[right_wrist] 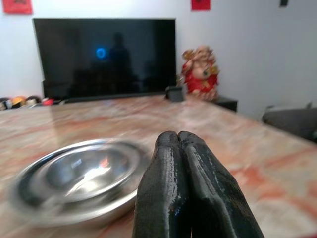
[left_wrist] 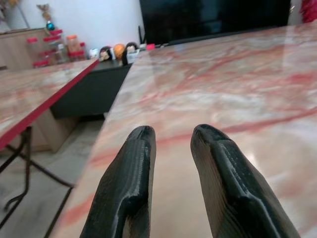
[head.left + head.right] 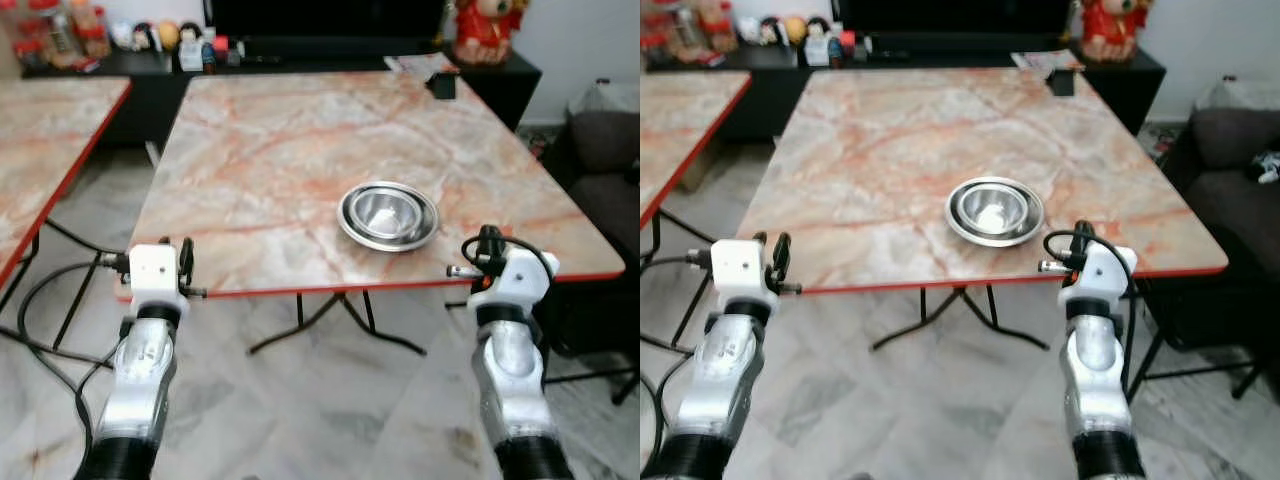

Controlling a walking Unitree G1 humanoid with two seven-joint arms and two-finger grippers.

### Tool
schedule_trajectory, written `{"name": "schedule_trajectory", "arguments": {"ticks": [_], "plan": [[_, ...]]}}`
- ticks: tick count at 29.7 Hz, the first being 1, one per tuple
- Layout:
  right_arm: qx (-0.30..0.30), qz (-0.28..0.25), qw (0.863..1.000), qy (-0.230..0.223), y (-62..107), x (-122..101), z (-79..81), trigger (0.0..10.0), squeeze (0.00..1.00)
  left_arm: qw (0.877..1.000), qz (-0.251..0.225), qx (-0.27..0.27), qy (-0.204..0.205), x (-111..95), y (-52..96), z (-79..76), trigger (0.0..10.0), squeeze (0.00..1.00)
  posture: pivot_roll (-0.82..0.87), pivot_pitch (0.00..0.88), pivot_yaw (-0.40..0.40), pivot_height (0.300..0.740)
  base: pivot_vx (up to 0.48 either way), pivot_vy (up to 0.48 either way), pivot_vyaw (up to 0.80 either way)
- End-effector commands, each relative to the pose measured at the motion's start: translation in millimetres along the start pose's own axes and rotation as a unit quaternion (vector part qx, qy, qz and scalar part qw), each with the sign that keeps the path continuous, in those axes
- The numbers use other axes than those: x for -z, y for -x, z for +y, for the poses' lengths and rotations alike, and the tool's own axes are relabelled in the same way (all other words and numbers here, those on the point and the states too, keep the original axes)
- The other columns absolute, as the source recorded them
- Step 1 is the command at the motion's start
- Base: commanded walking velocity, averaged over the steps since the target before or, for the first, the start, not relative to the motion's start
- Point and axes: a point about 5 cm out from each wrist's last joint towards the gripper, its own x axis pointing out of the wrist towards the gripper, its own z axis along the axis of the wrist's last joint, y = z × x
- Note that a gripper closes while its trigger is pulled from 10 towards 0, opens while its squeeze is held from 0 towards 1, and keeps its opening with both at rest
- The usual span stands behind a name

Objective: Setting the table

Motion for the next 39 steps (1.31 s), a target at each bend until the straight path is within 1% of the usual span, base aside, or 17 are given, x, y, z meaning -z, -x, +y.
{"name": "schedule_trajectory", "arguments": {"ticks": [1,2,6,8,10,14,18,19,20,21,22,23,25,29,33,38,39], "plan": [[0.009,0.02,1.0,0.007,5.8,9.0,-6.3,10.0,0.0,1.0,0.006,0.011,-0.009,2.8,1.3,-4.2,10.0,0.0,0.01,0.129,0.007,0.74,0.0,0.322,0.0],[0.005,0.039,0.999,0.01,11.4,18.4,-5.8,10.0,0.0,1.0,0.017,0.013,-0.009,8.6,3.8,-4.9,10.0,0.0,0.01,0.131,0.006,0.74,0.0,0.326,0.0],[0.002,0.061,0.998,0.013,18.3,29.4,-5.4,10.0,0.0,0.999,0.027,0.019,-0.014,14.4,6.6,-6.7,10.0,0.0,0.01,0.133,0.008,0.74,0.0,0.324,0.0],[0.001,0.111,0.994,0.001,28.8,50.0,-6.6,10.0,0.0,0.998,0.053,0.032,-0.015,27.4,11.9,-10.7,10.0,0.0,0.01,0.132,0.008,0.74,0.0,0.322,0.0],[0.0,0.115,0.993,-0.001,29.4,51.5,-6.5,10.0,0.0,0.998,0.056,0.033,-0.015,28.5,12.3,-11.0,10.0,0.0,0.01,0.132,0.008,0.74,0.0,0.322,0.0],[-0.008,0.16,0.987,0.007,38.5,70.4,-5.4,10.0,0.0,0.994,0.095,0.046,-0.014,47.3,18.7,-15.3,10.0,0.0,0.01,0.126,0.008,0.74,0.0,0.322,0.0],[-0.008,0.16,0.987,0.007,38.6,71.1,-5.3,10.0,0.0,0.994,0.096,0.046,-0.015,47.8,18.8,-15.4,10.0,0.0,0.01,0.126,0.008,0.74,0.0,0.322,0.0],[-0.021,0.233,0.972,0.01,54.4,95.4,-5.1,10.0,0.0,0.988,0.143,0.054,-0.018,68.4,25.9,-18.5,10.0,0.0,0.02,0.11,0.009,0.74,0.0,0.311,0.0],[-0.029,0.283,0.959,0.009,67.7,110.6,-5.3,10.0,0.0,0.982,0.18,0.06,-0.016,83.1,32.6,-20.1,10.0,0.0,0.02,0.104,0.011,0.74,0.0,0.315,0.0],[-0.029,0.283,0.959,0.009,67.7,110.6,-5.3,10.0,0.0,0.982,0.18,0.06,-0.016,83.1,32.6,-20.1,10.0,0.0,0.02,0.104,0.011,0.74,0.0,0.315,0.0],[-0.031,0.306,0.951,0.015,74.7,117.0,-6.1,10.0,0.0,0.978,0.2,0.063,-0.015,90.4,36.6,-21.0,10.0,0.0,0.02,0.099,0.009,0.74,0.0,0.315,0.0],[-0.032,0.31,0.95,0.017,76.0,118.3,-6.3,10.0,0.0,0.977,0.204,0.064,-0.015,92.0,37.3,-21.2,10.0,0.0,0.02,0.099,0.009,0.74,0.0,0.315,0.0],[-0.021,0.352,0.936,0.003,89.9,129.1,-9.1,10.0,0.0,0.969,0.237,0.068,-0.012,102.2,42.3,-24.8,10.0,0.0,0.02,0.091,0.011,0.74,0.0,0.308,0.0],[-0.02,0.386,0.922,0.004,104.7,138.2,-10.5,10.0,0.0,0.964,0.257,0.073,-0.011,108.3,44.9,-27.4,10.0,0.0,0.01,0.083,0.016,0.74,0.0,0.325,0.0],[-0.022,0.402,0.915,0.002,112.3,142.4,-9.4,10.0,0.0,0.96,0.268,0.075,-0.011,111.7,46.2,-28.2,10.0,0.0,0.0,0.08,0.023,0.74,0.0,0.163,0.0],[-0.034,0.446,0.894,0.015,129.3,151.4,-6.3,10.0,0.0,0.943,0.321,0.086,-0.016,125.4,58.7,-29.6,10.0,0.0,0.01,0.091,0.027,0.74,0.0,-0.092,0.0],[-0.034,0.446,0.894,0.015,129.3,151.4,-6.3,10.0,0.0,0.943,0.321,0.086,-0.016,125.4,58.7,-29.6,10.0,0.0,0.01,0.091,0.027,0.74,0.0,-0.458,0.0]]}}
